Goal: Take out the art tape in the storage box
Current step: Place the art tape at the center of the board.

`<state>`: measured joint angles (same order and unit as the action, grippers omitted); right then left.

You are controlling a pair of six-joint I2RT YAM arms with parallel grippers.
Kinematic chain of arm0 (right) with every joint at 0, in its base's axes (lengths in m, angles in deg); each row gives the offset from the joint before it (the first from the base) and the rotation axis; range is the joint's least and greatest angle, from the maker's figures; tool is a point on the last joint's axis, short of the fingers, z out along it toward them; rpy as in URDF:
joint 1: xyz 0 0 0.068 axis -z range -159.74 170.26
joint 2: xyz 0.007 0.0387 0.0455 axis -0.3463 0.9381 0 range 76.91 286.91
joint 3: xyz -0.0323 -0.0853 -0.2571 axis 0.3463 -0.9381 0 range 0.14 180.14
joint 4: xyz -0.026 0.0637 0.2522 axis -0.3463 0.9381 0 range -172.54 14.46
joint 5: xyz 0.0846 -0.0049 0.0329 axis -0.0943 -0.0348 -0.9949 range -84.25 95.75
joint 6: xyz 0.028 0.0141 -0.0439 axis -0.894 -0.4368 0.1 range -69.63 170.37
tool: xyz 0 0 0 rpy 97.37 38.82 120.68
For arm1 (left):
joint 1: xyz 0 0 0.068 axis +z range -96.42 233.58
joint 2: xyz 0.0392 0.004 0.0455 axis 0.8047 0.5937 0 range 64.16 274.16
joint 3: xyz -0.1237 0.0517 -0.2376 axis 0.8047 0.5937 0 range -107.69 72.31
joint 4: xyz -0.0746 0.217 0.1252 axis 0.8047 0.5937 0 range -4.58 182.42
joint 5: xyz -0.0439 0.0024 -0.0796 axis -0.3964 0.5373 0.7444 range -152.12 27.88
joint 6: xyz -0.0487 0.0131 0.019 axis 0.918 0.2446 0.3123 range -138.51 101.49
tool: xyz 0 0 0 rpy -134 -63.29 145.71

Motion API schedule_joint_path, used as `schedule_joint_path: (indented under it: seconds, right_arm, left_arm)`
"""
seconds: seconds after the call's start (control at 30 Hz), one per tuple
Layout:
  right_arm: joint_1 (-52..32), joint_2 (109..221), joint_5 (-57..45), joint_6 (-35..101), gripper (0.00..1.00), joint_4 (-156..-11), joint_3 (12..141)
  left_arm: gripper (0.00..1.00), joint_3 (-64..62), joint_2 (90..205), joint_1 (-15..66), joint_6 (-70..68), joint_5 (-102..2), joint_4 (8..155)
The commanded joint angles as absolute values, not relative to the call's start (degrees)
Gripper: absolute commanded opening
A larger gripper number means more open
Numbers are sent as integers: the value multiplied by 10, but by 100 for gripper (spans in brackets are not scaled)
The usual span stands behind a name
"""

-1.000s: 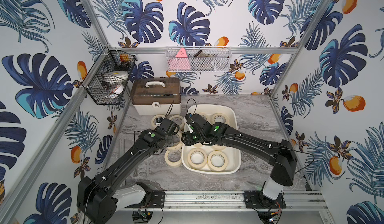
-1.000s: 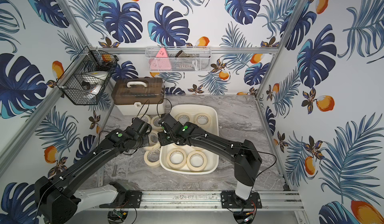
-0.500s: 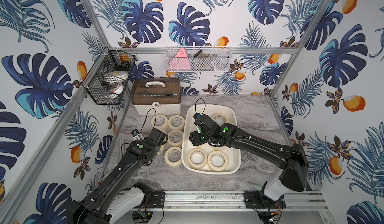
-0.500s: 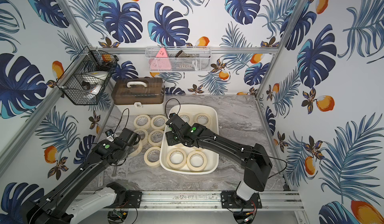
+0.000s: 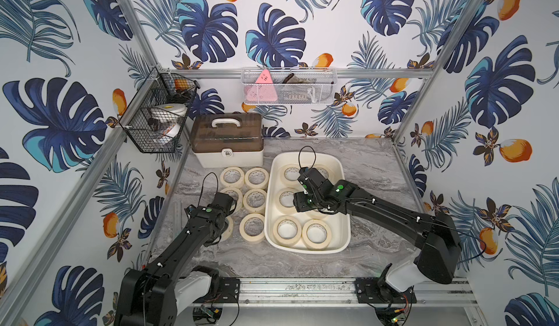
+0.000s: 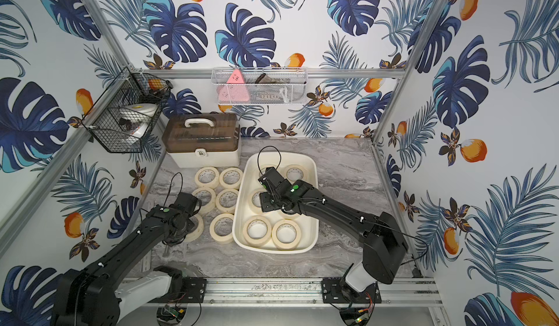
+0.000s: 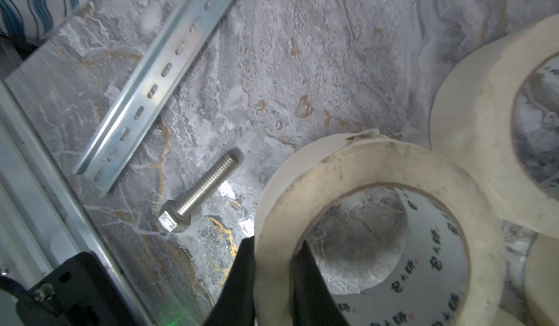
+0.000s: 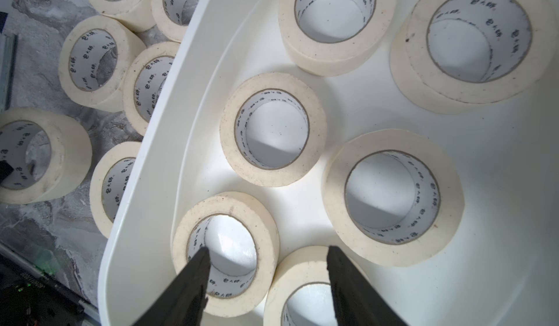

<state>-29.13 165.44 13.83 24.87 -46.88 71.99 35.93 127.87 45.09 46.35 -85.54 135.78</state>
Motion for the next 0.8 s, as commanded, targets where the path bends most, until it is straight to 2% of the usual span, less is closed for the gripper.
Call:
schedule_joint_path:
  seconds: [0.0,0.2,0.43,0.53,0.6,0.77]
  right_arm:
    - [-283,1641,140,249,64,-464,709]
    - [-265,1630,131,249,64,-467,694]
    - [-252,1618,123,250,64,-470,682]
    - [-247,1614,121,251,64,-470,678]
    - [-245,1610,120,251,64,-471,676]
    - [-239,1607,115,255,64,-477,673]
  left_arm:
    - [0,368,1293,456,446,-823,1307]
    - [0,388,1313,461,432,-787,1258]
    - [0,390,1345,463,421,-795,1242]
    - [18,384,1352,464,418,-791,1249]
    - [34,384,1349,465,417,-795,1250]
    - [60,376,1331,466,417,-819,1276]
